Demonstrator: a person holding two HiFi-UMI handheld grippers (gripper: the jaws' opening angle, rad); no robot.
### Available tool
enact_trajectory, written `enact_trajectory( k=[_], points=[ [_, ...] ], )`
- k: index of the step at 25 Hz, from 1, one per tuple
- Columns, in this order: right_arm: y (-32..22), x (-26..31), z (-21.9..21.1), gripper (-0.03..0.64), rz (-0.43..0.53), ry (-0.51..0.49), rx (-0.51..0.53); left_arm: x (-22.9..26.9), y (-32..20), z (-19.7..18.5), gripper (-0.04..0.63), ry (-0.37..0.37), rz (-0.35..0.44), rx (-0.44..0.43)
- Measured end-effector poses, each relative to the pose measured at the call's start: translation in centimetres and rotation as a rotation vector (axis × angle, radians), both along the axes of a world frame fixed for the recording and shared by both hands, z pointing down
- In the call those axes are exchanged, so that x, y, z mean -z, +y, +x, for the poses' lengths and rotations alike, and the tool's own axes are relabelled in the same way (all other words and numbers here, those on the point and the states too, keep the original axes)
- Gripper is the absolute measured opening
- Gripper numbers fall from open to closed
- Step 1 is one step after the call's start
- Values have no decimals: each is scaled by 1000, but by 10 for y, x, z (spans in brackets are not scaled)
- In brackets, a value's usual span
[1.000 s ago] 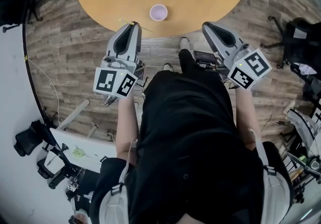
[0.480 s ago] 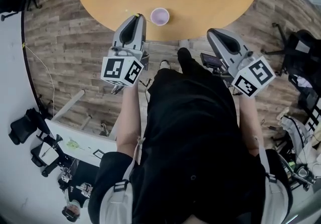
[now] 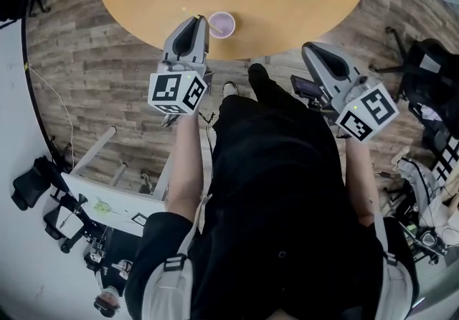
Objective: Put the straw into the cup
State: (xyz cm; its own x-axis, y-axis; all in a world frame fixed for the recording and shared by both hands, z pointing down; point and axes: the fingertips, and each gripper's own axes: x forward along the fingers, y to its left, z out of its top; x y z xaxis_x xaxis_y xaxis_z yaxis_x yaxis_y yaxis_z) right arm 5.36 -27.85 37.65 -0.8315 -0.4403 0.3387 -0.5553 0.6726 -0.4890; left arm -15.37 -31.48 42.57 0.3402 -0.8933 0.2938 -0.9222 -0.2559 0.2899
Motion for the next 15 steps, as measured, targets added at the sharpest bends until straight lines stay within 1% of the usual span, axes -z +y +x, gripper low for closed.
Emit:
enact_trajectory(
  k=[11, 15],
  points=[
    [6, -11, -3, 18, -33, 31, 8, -42, -6, 5, 34, -22, -56, -31],
    [8, -14, -3, 18, -40, 37, -1, -55, -6, 9, 34, -65, -78, -62]
  ],
)
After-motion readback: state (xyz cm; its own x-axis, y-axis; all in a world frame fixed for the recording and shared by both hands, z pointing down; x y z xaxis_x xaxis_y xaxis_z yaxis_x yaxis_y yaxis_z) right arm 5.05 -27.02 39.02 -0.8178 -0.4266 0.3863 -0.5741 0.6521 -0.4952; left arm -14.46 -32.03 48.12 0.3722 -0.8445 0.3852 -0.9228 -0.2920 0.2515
